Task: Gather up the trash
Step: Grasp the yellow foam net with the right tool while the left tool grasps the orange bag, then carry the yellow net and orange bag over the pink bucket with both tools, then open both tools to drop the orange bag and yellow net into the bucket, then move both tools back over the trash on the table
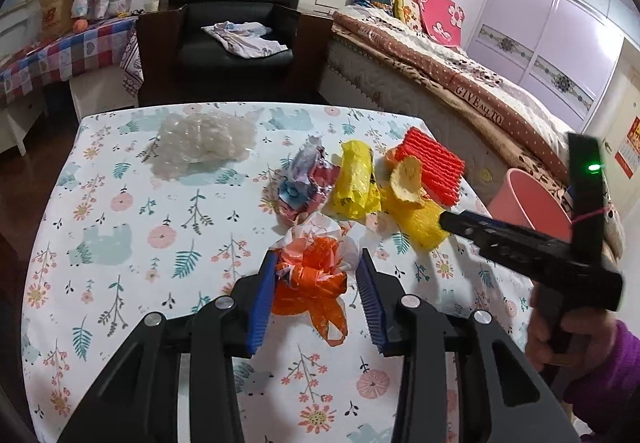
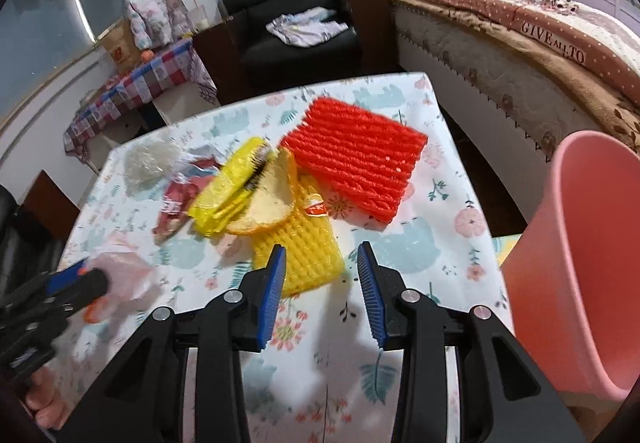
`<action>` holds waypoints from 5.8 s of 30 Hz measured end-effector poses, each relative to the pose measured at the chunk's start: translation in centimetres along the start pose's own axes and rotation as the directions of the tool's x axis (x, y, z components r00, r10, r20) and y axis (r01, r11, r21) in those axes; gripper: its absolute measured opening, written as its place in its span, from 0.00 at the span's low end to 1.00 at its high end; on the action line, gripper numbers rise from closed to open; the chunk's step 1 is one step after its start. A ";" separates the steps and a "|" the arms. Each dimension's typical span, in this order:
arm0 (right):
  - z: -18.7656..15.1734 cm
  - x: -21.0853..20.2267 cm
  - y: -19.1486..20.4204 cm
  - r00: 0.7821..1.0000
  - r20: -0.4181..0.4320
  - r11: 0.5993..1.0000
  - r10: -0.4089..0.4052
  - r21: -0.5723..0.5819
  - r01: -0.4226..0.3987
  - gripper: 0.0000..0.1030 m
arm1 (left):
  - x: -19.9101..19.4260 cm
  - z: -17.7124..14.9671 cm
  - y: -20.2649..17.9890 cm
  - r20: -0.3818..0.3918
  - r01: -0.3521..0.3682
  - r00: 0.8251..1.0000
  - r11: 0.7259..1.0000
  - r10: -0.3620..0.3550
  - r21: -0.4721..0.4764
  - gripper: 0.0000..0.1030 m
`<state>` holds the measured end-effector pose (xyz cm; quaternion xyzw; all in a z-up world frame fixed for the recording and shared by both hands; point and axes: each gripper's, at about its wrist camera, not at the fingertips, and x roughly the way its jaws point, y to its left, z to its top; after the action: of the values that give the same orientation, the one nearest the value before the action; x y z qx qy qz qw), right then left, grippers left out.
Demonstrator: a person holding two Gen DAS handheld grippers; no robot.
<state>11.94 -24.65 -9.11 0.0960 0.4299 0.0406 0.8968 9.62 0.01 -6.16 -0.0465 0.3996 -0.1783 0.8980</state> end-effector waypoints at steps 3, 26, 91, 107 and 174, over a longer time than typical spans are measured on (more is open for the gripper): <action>0.1 0.6 0.0 1.000 -0.004 1.000 -0.010 -0.003 0.010 0.37 | -0.2 -0.1 0.2 0.003 -0.002 1.000 1.000 0.002 -0.008 0.38; -2.3 -10.0 -0.4 0.988 0.138 0.997 0.069 -0.049 -0.063 0.09 | -2.5 0.5 -2.5 0.057 -0.001 0.998 1.000 0.000 0.009 0.38; -7.0 -17.6 -19.2 0.941 0.282 0.937 -0.189 0.337 0.087 0.09 | 3.9 2.5 -27.0 -0.018 0.216 0.975 0.914 -0.223 0.345 0.38; -7.7 -16.0 -21.9 0.946 0.235 0.916 -0.221 0.384 0.119 0.09 | 8.1 1.4 -31.2 -0.088 0.231 0.973 0.887 -0.214 0.400 0.39; -3.5 -12.4 -8.3 0.976 0.219 0.996 -0.002 0.089 -0.018 0.28 | 1.7 3.2 -6.9 0.071 -0.057 0.996 0.991 0.049 0.125 0.57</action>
<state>1.36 -34.24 -3.56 0.1420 0.3295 0.0138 0.9333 11.09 -7.22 -3.60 0.0152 0.3580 -0.1777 0.9165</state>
